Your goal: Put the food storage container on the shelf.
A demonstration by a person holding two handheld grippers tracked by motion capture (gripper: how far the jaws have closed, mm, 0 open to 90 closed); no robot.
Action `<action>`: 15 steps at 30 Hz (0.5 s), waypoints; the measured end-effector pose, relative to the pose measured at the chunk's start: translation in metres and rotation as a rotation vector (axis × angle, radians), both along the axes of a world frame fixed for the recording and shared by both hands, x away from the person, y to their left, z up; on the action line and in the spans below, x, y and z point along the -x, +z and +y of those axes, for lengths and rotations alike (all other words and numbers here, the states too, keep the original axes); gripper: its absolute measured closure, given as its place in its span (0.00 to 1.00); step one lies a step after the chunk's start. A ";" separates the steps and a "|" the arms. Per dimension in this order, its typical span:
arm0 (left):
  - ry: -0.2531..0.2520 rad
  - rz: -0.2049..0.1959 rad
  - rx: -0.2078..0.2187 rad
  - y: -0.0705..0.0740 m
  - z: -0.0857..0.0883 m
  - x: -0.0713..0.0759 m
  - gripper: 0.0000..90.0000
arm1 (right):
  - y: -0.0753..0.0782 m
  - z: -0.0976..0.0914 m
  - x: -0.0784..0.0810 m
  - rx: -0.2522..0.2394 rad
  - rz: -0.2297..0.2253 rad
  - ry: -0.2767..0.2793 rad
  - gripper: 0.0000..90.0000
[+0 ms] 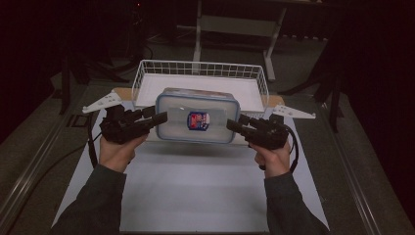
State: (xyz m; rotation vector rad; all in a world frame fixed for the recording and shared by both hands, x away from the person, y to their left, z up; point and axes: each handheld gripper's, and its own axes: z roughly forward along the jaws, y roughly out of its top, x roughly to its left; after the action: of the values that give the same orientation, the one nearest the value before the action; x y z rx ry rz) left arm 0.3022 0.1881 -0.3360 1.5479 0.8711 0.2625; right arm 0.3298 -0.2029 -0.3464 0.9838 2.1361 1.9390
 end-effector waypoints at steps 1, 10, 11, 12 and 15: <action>0.002 -0.002 0.004 0.000 0.000 -0.001 0.58 | 0.001 0.000 -0.001 -0.001 -0.003 -0.002 0.56; -0.007 -0.022 0.021 0.007 -0.001 -0.011 0.58 | 0.019 -0.002 -0.009 -0.004 -0.037 -0.020 0.56; -0.008 -0.026 0.020 0.009 -0.001 -0.012 0.58 | 0.020 -0.002 -0.010 -0.003 -0.040 -0.020 0.56; -0.008 -0.029 0.020 0.010 -0.002 -0.014 0.58 | 0.022 -0.002 -0.010 -0.002 -0.041 -0.021 0.56; -0.009 -0.036 0.018 0.015 -0.002 -0.018 0.58 | 0.026 -0.002 -0.014 -0.004 -0.050 -0.026 0.56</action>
State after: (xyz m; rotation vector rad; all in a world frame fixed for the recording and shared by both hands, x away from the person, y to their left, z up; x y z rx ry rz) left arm 0.3201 0.1860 -0.3212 1.5260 0.8356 0.2750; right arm 0.3434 -0.2054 -0.3203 0.9489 2.0827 1.9362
